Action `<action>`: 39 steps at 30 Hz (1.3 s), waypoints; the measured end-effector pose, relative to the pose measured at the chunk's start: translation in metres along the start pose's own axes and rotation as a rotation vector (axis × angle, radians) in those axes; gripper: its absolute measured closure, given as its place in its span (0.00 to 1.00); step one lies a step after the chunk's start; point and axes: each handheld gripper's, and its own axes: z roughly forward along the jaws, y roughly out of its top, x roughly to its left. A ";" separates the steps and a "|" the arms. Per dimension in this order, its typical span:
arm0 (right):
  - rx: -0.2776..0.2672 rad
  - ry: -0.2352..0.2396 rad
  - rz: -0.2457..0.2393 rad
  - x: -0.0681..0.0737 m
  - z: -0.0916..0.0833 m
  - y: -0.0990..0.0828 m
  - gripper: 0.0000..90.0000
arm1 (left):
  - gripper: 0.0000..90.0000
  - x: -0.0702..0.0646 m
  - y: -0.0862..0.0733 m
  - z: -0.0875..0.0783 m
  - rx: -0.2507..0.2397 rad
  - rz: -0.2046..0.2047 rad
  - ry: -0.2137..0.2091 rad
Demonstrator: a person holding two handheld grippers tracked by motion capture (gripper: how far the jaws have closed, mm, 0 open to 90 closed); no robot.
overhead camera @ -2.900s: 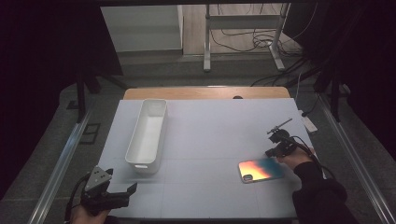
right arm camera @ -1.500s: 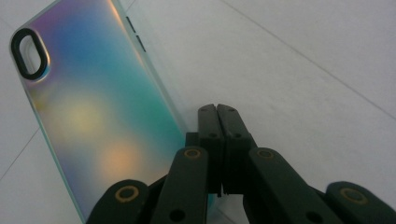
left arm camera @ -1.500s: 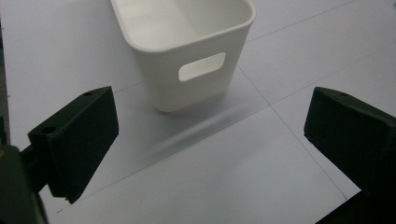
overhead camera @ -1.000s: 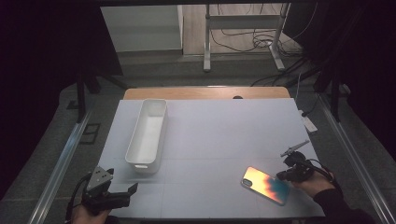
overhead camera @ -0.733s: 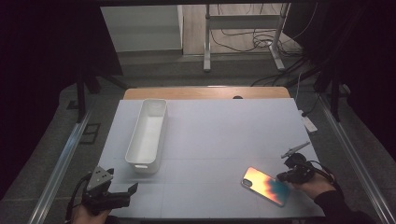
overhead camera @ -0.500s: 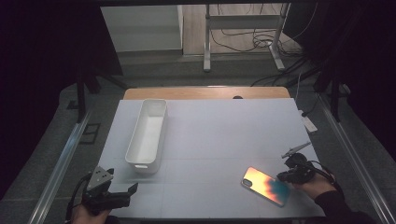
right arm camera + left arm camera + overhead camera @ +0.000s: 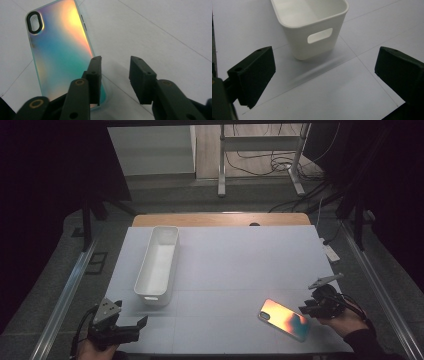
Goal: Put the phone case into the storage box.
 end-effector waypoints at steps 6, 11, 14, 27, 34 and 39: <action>0.001 0.008 0.004 0.002 0.000 -0.002 0.63 | 0.04 0.000 0.000 0.000 0.000 -0.001 0.000; -0.002 0.015 -0.004 0.007 -0.003 -0.001 0.53 | 0.04 0.000 0.000 0.000 0.001 -0.001 0.001; -0.006 0.017 -0.012 0.010 -0.005 -0.001 0.48 | 0.04 0.000 0.000 0.000 0.001 -0.001 0.001; 0.006 0.021 -0.036 0.019 -0.007 -0.002 0.07 | 0.04 0.000 0.000 0.000 0.002 0.001 0.001; 0.013 0.011 -0.060 0.023 -0.007 -0.001 0.00 | 0.04 0.000 0.000 0.000 0.002 0.000 0.001; 0.007 0.010 -0.072 0.028 -0.008 0.001 0.00 | 0.04 0.000 0.000 0.000 0.003 -0.001 0.000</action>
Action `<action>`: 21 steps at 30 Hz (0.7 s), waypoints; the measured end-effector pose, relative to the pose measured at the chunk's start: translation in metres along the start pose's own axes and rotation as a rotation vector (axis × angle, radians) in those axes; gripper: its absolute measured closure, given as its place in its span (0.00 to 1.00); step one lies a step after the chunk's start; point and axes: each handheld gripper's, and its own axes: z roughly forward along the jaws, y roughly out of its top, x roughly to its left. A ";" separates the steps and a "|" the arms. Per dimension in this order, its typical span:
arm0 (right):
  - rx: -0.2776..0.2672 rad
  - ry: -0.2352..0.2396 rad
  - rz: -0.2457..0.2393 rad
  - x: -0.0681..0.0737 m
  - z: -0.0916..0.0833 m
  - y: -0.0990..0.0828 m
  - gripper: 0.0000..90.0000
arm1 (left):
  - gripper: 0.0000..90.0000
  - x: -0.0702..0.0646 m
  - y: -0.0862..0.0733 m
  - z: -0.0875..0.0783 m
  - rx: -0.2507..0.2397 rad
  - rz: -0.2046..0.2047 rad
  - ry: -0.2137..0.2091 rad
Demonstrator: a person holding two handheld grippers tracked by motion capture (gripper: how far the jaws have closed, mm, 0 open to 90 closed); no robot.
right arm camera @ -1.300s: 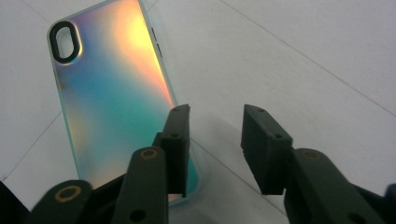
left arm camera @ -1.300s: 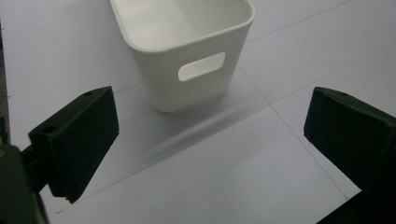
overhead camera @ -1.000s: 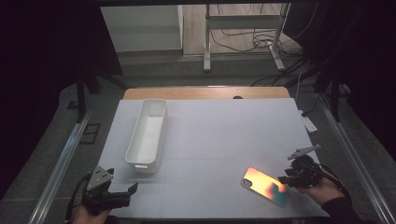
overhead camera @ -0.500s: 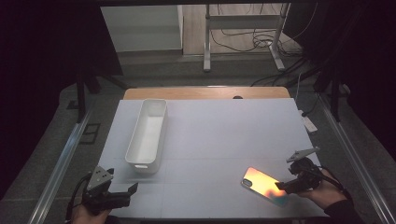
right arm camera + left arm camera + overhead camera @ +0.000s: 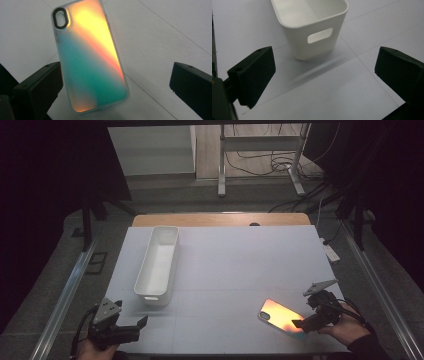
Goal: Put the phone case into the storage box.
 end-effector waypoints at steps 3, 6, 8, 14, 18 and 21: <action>0.016 0.009 -0.025 0.004 0.003 0.003 0.00 | 0.04 0.000 0.000 0.000 -0.001 0.000 0.000; 0.025 0.011 -0.035 0.006 0.006 0.006 0.00 | 0.04 0.000 0.000 0.000 -0.002 -0.002 -0.002; 0.024 0.015 -0.036 0.008 0.007 0.008 0.00 | 0.04 0.000 0.000 0.000 -0.002 -0.002 -0.002; 0.037 0.007 -0.071 0.013 0.013 0.014 0.00 | 0.04 0.000 0.000 0.000 0.000 -0.001 -0.001; 0.045 0.020 -0.083 0.016 0.017 0.018 0.00 | 0.05 0.000 0.000 0.000 0.000 -0.001 -0.001; 0.053 0.018 -0.105 0.020 0.021 0.022 0.00 | 0.05 0.000 0.000 0.000 0.000 -0.002 -0.002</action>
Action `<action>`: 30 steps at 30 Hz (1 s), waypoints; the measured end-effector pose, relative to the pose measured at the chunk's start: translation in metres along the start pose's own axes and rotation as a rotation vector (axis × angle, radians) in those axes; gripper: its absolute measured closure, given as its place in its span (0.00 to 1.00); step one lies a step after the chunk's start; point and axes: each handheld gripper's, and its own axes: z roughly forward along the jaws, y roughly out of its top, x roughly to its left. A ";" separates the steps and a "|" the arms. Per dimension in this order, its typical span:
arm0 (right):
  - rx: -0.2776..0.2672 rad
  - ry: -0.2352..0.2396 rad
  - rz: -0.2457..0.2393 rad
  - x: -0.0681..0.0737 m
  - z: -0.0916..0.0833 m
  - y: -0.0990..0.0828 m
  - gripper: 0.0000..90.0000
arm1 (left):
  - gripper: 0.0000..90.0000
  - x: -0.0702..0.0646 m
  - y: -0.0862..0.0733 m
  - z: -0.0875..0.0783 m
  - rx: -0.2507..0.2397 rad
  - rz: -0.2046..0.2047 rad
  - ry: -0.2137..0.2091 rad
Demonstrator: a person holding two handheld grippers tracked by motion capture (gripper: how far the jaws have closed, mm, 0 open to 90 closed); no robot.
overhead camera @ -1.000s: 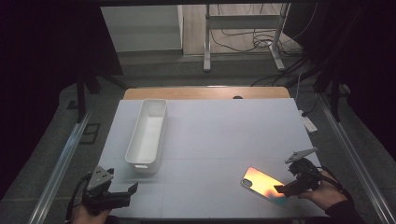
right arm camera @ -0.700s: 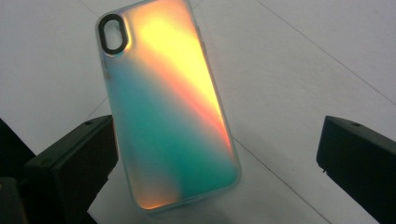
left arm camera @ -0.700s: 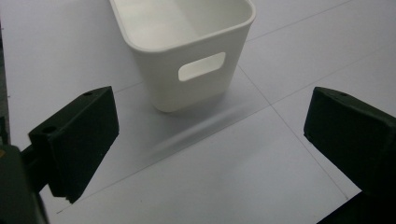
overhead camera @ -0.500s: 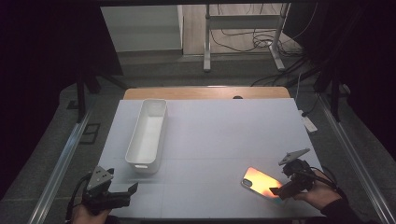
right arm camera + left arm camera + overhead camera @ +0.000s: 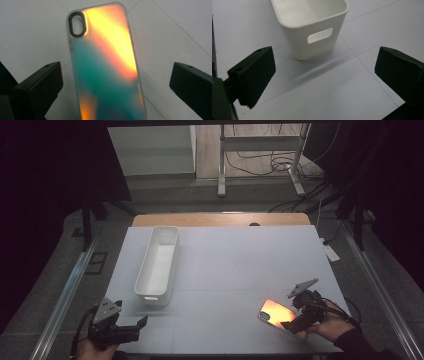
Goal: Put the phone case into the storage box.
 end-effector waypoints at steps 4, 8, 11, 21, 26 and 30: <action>0.002 0.000 -0.012 0.002 0.002 0.003 0.00 | 0.05 0.000 0.000 0.000 -0.001 -0.001 0.000; -0.003 0.010 -0.019 0.006 0.006 0.007 0.00 | 0.05 0.000 0.000 0.000 -0.001 0.000 0.000; 0.009 0.012 -0.026 0.008 0.011 0.008 0.00 | 0.05 0.000 0.000 0.000 -0.003 -0.001 -0.001; 0.045 0.020 -0.029 0.009 0.026 0.001 0.00 | 0.05 0.000 0.000 0.000 -0.003 0.000 -0.001; 0.065 0.014 -0.039 0.009 0.032 -0.001 0.00 | 0.05 0.000 0.000 0.000 -0.003 0.000 0.000; 0.091 -0.005 -0.062 0.011 0.036 -0.004 0.00 | 0.05 0.000 0.000 0.000 -0.003 0.000 0.000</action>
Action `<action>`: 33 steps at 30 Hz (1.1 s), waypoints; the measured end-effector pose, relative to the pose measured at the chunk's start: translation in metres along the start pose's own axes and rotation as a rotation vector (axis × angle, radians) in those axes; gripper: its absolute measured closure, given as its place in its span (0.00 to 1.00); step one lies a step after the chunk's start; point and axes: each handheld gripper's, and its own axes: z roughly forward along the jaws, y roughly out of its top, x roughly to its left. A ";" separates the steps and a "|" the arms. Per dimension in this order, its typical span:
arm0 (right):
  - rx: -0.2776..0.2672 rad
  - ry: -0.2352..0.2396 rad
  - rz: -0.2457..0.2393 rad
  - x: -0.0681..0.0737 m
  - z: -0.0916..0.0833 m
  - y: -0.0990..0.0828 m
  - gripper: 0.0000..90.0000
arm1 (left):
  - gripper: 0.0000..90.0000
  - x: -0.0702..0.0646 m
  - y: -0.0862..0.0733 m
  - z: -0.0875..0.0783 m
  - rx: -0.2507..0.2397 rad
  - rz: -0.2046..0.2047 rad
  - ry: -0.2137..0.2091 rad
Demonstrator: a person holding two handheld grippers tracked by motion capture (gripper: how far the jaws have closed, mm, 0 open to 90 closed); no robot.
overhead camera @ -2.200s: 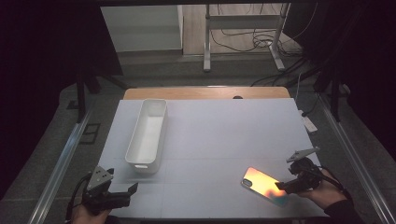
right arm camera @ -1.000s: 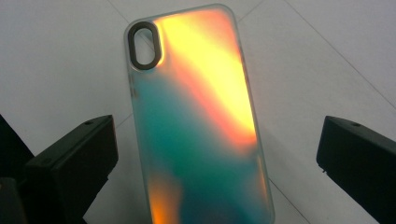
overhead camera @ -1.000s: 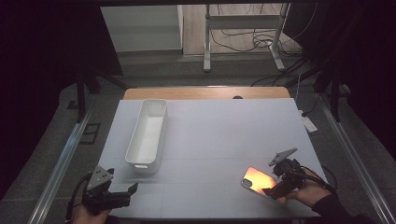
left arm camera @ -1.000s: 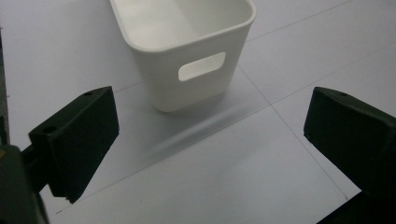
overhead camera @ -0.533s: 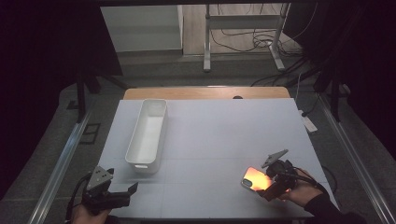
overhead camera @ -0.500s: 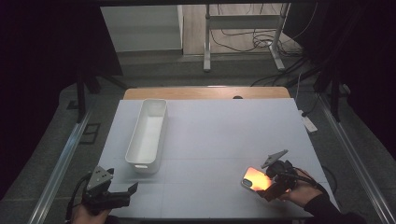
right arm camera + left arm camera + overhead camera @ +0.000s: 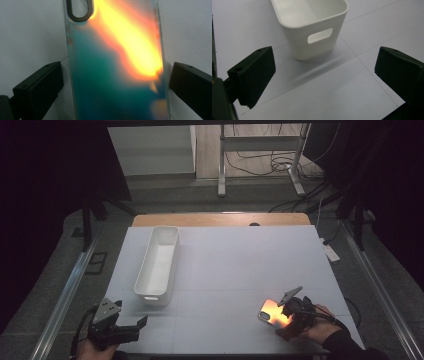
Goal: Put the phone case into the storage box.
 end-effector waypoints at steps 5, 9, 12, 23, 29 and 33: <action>0.003 0.004 0.001 0.000 0.000 0.000 0.00 | 0.05 0.000 0.000 0.000 -0.001 0.000 0.000; 0.002 0.012 0.000 -0.001 0.000 -0.001 0.00 | 0.04 0.000 0.000 0.000 0.000 0.001 0.000; -0.005 0.014 -0.007 -0.002 -0.003 -0.002 0.08 | 0.05 0.000 0.000 0.000 0.000 0.001 0.000; -0.016 0.014 -0.009 -0.001 -0.007 -0.002 0.18 | 0.05 0.000 0.000 0.000 0.000 0.001 0.000; -0.041 0.010 -0.002 -0.002 -0.008 -0.005 0.18 | 0.05 -0.001 0.000 0.000 0.000 0.003 0.002; -0.067 0.016 0.003 -0.002 -0.010 -0.005 0.18 | 0.04 -0.001 0.000 0.000 -0.001 0.007 0.001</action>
